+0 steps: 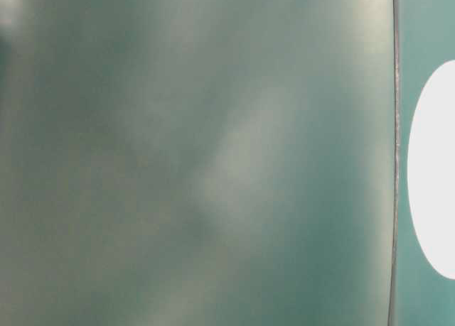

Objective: Scoop the yellow hexagonal prism block from the bowl with a spoon using the right arm.
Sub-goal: 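Move the right gripper to the red spoon handle in its rest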

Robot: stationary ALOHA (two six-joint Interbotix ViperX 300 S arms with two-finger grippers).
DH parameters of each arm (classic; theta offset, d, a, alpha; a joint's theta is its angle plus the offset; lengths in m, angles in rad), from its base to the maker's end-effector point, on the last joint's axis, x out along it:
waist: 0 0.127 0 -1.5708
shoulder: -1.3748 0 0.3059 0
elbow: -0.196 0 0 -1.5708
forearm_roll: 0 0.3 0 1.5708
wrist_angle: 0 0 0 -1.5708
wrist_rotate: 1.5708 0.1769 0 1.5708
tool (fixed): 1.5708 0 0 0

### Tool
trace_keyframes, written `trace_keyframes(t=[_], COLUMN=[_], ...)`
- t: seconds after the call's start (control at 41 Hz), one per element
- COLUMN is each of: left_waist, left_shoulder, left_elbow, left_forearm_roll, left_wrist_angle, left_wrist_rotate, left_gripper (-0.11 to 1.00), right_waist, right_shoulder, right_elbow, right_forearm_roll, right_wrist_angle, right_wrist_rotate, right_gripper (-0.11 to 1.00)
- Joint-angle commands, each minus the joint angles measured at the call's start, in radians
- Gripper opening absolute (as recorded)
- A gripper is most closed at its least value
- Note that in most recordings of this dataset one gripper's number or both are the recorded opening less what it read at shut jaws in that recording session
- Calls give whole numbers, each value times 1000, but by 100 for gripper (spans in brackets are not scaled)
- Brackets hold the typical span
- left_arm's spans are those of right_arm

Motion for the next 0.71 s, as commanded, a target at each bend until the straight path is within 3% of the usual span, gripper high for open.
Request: trace_keyframes(t=[0.0, 0.244, 0.317, 0.561, 0.683], left_waist=[0, 0, 0, 0, 0], left_shoulder=[5, 5, 5, 5, 5], left_elbow=[-23, -25, -25, -23, -23], left_forearm_roll=[8, 8, 8, 9, 9], left_wrist_angle=[11, 29, 29, 35, 38], left_wrist_rotate=[-6, -6, -6, -5, -3], left_gripper=[-1, -1, -1, -1, -1], right_waist=[-2, 0, 0, -2, 0], right_shoulder=[11, 14, 15, 37, 61], right_elbow=[-14, -14, -14, -9, -3], right_forearm_roll=[5, 14, 14, 14, 15], right_wrist_angle=[-5, -2, 0, 17, 17], right_wrist_rotate=[6, 11, 11, 14, 32], right_gripper=[-2, 0, 5, 50, 62])
